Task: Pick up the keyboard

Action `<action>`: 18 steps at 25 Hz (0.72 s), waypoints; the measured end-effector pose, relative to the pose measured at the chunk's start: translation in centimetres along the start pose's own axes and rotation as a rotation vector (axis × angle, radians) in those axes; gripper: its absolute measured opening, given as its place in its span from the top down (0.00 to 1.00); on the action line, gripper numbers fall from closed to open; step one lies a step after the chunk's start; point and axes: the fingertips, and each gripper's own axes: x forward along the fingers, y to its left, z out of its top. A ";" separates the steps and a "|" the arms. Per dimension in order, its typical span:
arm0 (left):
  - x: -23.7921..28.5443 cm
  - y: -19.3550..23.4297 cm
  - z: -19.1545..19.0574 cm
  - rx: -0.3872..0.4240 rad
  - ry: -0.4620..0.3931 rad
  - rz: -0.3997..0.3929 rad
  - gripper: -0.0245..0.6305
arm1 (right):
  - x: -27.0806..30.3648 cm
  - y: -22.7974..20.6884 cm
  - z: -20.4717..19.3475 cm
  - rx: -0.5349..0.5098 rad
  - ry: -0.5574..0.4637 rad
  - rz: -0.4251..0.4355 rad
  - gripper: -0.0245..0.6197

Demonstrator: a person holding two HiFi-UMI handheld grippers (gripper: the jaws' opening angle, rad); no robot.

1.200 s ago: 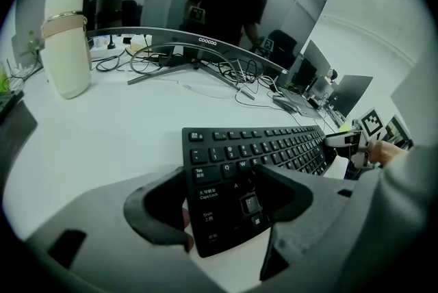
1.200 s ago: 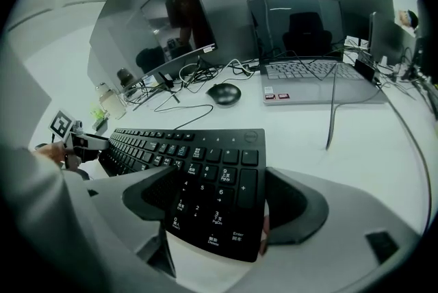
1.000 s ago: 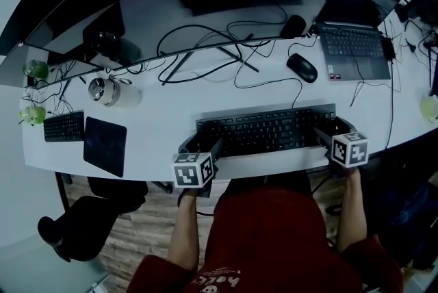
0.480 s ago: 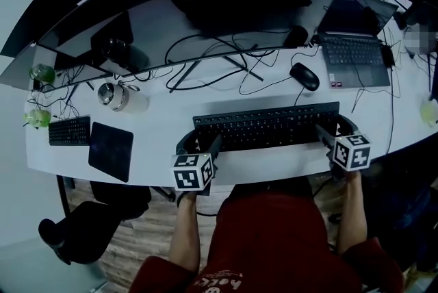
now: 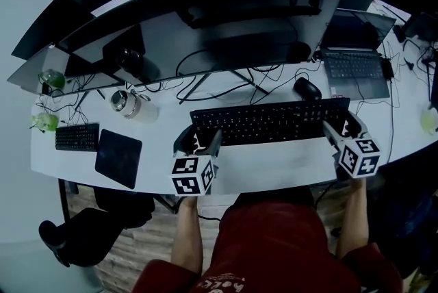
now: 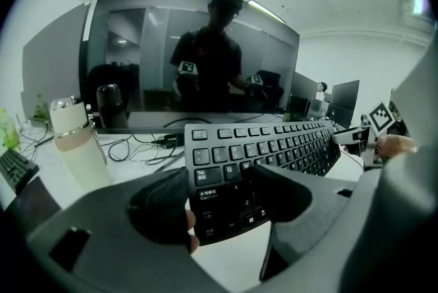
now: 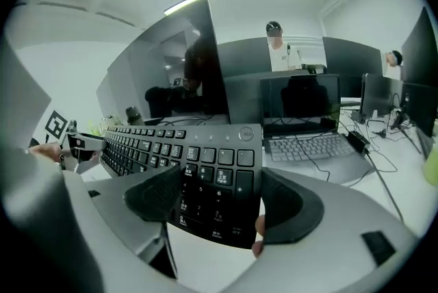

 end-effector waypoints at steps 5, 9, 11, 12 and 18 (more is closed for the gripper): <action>-1.2 0.0 3.9 0.031 -0.092 0.016 0.49 | -1.3 0.3 3.9 -0.025 -0.103 -0.011 0.39; -2.2 -0.3 6.6 0.053 -0.166 0.025 0.49 | -2.5 0.4 6.6 -0.041 -0.184 -0.018 0.40; -2.7 -0.4 8.0 0.067 -0.205 0.029 0.49 | -3.1 0.4 8.0 -0.048 -0.228 -0.018 0.40; -3.0 -0.5 8.7 0.075 -0.225 0.030 0.49 | -3.4 0.4 8.6 -0.051 -0.248 -0.019 0.40; -5.1 -1.1 13.0 0.109 -0.340 0.041 0.49 | -5.8 0.8 12.9 -0.084 -0.364 -0.033 0.40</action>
